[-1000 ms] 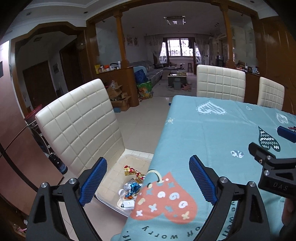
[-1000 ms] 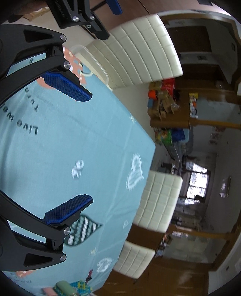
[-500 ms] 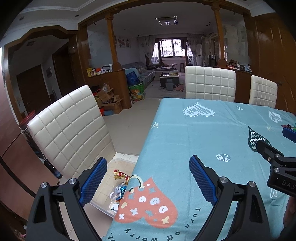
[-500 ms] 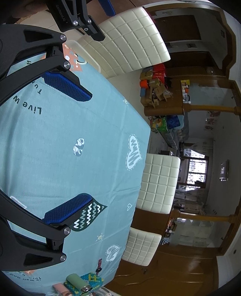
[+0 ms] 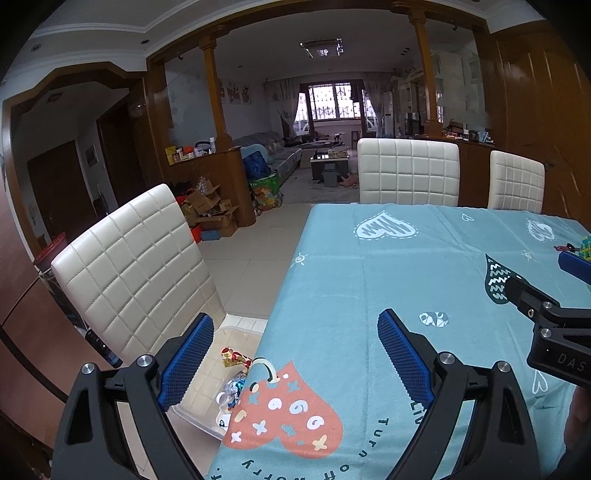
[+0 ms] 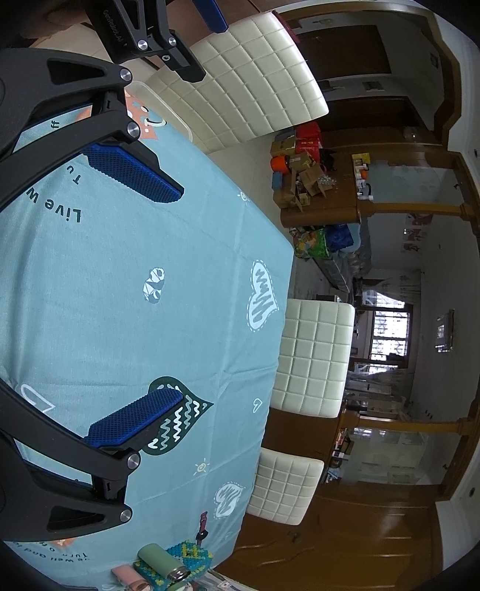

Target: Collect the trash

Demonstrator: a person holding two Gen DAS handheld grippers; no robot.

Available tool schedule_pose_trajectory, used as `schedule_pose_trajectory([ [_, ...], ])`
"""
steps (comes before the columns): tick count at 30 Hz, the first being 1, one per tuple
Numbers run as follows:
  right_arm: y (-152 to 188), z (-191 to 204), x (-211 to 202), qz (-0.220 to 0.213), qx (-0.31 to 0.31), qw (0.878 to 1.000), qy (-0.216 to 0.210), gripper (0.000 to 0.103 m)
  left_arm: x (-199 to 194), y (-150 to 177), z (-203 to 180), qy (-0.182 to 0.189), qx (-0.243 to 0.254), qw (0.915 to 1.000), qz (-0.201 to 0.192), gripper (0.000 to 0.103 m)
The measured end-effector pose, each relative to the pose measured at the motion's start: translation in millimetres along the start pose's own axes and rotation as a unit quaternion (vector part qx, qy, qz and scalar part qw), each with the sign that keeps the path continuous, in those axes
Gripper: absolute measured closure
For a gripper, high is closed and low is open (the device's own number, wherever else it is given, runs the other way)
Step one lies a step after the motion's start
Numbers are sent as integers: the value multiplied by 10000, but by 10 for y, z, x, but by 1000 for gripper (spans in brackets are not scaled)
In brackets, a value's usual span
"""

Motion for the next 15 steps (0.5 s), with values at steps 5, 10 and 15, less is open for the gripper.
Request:
schedule_pose_trajectory([
  [5,-24,-8,-32,-60,6,10000,18,3,-24,-38,-6,12,-9,10000,-51,15],
  [10,-33,-9,-44,-79,29,10000,21,3,-40,-58,-26,32,-11,10000,-72,15],
  [15,-45,-25,-63,-100,53,9999,26,3,-61,-61,-53,97,-8,9999,-89,15],
])
Point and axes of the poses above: each gripper's, at about its wrist camera, not at the fingertips, and x roughly the way its jaws point, z to its left, y to its underside, the point moved 7 cm from there along x, roughly the way its jaws point, and after that the axes turned 14 degrees about -x, right-handed, at the moved point
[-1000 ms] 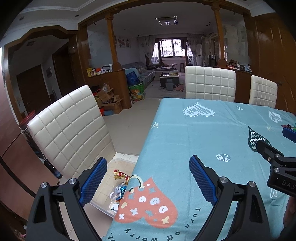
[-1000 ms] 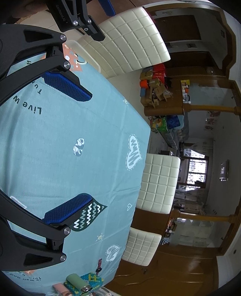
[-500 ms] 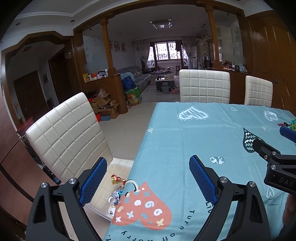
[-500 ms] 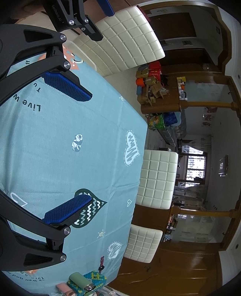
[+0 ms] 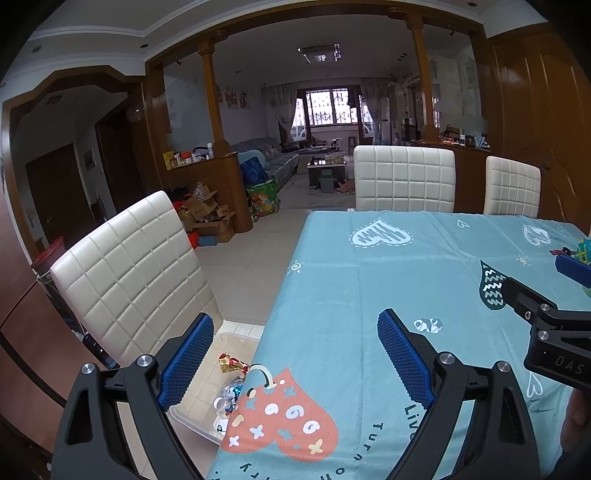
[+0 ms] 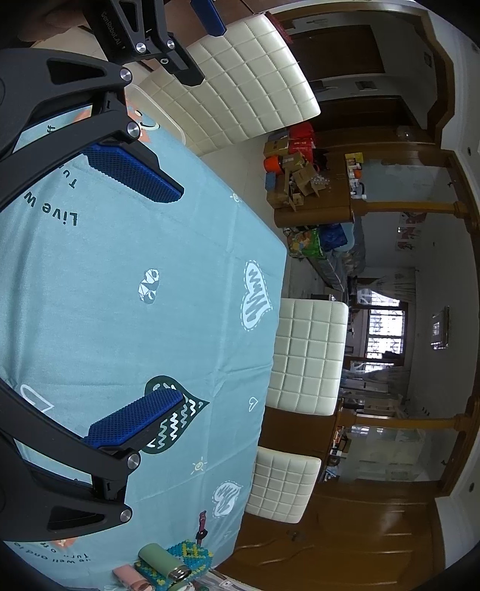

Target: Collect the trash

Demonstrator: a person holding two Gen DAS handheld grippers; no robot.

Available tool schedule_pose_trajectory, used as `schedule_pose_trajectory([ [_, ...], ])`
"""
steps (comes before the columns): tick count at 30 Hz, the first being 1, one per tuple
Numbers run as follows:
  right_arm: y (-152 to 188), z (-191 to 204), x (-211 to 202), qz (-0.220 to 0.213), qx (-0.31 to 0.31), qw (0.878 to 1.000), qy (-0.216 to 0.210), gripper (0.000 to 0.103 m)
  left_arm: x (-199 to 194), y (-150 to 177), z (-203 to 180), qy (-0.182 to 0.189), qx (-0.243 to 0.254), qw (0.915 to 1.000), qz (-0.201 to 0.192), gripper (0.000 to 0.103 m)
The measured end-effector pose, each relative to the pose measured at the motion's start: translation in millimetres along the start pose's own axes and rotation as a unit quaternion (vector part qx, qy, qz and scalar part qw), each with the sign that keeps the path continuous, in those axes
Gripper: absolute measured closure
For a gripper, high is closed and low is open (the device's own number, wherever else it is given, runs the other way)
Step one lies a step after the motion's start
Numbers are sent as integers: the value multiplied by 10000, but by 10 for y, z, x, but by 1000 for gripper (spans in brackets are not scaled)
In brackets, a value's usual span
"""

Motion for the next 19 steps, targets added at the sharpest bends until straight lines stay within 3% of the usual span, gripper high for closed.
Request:
schedule_pose_trajectory([
  [19,29,21,0,38,36,10000,-18,3,26,37,-29,115,-3,9999,124,15],
])
Point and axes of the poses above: each gripper's, at about its wrist camera, not at the fingertips, and x roughly the way its jaws point, z to its left, y to its underside, the point moved 7 cm from there along x, roughly the way its jaws point, and after that the axes turned 14 degrees about -x, right-handed, at the moved point
